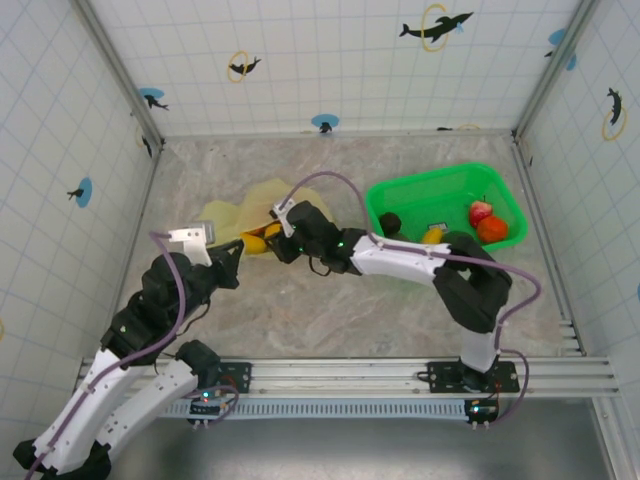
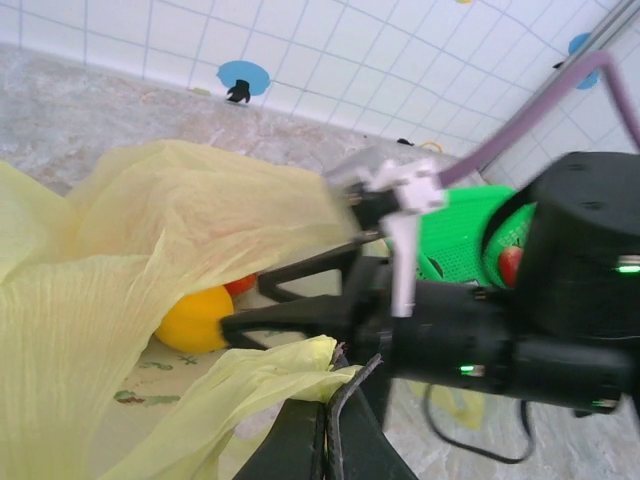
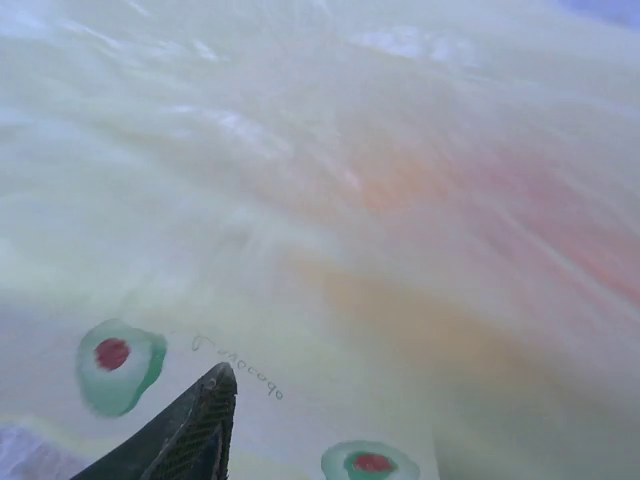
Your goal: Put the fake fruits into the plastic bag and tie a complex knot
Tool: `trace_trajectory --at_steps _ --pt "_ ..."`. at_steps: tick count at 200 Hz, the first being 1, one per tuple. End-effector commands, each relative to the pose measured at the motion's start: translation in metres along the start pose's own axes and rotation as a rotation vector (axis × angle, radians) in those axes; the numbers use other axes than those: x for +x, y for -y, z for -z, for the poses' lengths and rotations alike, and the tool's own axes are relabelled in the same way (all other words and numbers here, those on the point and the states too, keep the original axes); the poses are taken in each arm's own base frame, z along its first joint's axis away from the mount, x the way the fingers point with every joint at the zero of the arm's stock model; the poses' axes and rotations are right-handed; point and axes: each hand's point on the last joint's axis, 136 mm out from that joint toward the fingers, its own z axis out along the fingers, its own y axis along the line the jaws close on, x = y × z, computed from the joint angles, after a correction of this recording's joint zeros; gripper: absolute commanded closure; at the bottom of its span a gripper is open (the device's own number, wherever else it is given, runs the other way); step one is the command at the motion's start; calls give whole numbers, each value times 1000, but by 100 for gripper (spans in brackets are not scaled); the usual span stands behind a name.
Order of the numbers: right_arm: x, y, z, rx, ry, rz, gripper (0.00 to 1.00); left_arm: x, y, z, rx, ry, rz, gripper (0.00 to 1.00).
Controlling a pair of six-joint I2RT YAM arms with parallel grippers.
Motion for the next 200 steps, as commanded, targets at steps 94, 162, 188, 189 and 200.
trace_trajectory --at_steps 94,162,188,189,200 --pt "-54 -21 150 -474 257 2 38 -9 30 -18 114 -18 -82 100" --pt "-19 219 195 380 240 -452 40 -13 51 -22 213 -23 -117 100" --pt "35 316 238 788 94 -567 38 -12 55 -22 240 -22 -133 100" --pt "37 319 239 798 86 -565 38 -12 55 -22 241 -22 -133 100" --pt "52 341 251 900 26 -546 37 -9 55 -23 247 -27 -142 100"
